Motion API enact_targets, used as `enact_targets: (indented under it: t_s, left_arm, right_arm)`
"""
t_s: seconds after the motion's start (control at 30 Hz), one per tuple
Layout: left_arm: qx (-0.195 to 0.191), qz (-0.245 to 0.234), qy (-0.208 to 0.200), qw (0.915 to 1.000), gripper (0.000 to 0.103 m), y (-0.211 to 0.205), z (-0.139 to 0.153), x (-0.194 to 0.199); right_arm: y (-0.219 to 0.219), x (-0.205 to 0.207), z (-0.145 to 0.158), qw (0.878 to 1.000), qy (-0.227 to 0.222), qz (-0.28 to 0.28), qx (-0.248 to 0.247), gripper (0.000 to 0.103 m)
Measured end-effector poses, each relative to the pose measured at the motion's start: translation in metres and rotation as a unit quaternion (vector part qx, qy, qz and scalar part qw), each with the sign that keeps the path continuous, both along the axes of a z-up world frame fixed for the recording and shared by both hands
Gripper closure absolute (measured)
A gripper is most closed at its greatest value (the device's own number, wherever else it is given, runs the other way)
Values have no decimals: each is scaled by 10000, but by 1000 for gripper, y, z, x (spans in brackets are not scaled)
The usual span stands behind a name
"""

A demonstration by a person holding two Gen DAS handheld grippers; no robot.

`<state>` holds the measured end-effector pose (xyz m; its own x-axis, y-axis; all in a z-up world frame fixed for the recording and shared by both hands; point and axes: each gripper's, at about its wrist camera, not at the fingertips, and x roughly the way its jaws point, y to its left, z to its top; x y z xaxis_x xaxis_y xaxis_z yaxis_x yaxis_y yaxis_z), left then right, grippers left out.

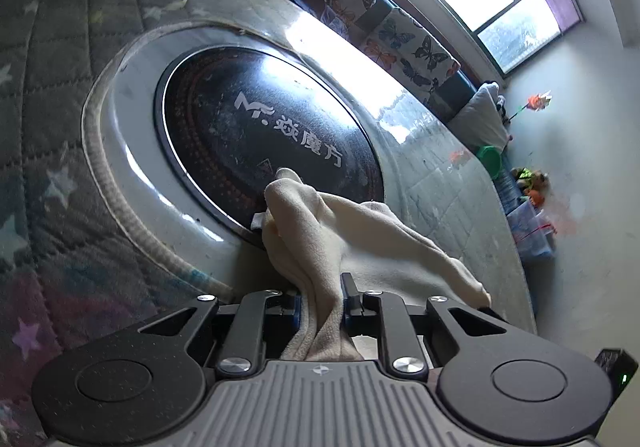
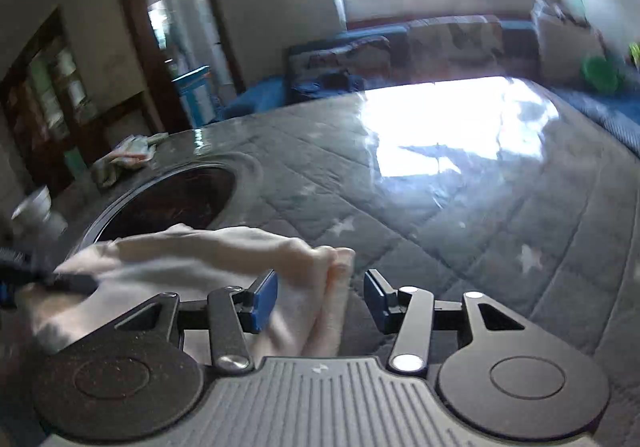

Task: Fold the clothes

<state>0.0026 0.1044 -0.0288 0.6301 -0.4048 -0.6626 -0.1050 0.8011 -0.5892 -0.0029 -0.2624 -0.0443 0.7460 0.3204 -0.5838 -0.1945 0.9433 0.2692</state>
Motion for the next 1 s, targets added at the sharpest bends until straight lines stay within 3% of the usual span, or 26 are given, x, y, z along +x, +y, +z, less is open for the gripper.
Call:
enact_targets:
  t_s: [0.07, 0.1, 0.13, 0.2, 0.53, 0.8, 1.0]
  left_arm:
    - [162, -46, -58, 9998, 84, -3, 3, -1]
    - [233, -72, -80, 9997, 84, -6, 4, -1]
    - [288, -99, -102, 9995, 84, -10, 6, 1]
    - [370, -157, -175, 9990, 85, -16, 11, 3]
    - [605, -981, -768, 9904, 88, -87, 47, 36]
    - [530, -1550, -909, 9823, 88, -176, 52, 81]
    - [805, -1883, -894, 9747, 86, -234, 36, 97]
  right_arm:
    - [-4, 5, -7, 9994, 64, 16, 330, 58]
    - [-5, 6, -9, 9989, 83, 76, 450, 75]
    - [-3, 6, -10, 9986, 107, 137, 506, 85]
    - [-7, -2, -8, 9986, 16, 185, 488, 93]
    - [-44, -15, 51, 9969, -743, -211, 126, 95]
    - [-98, -5, 79, 9880, -1047, -975, -586, 95]
    - [-134, 5, 77, 9775, -999, -1569, -995, 95]
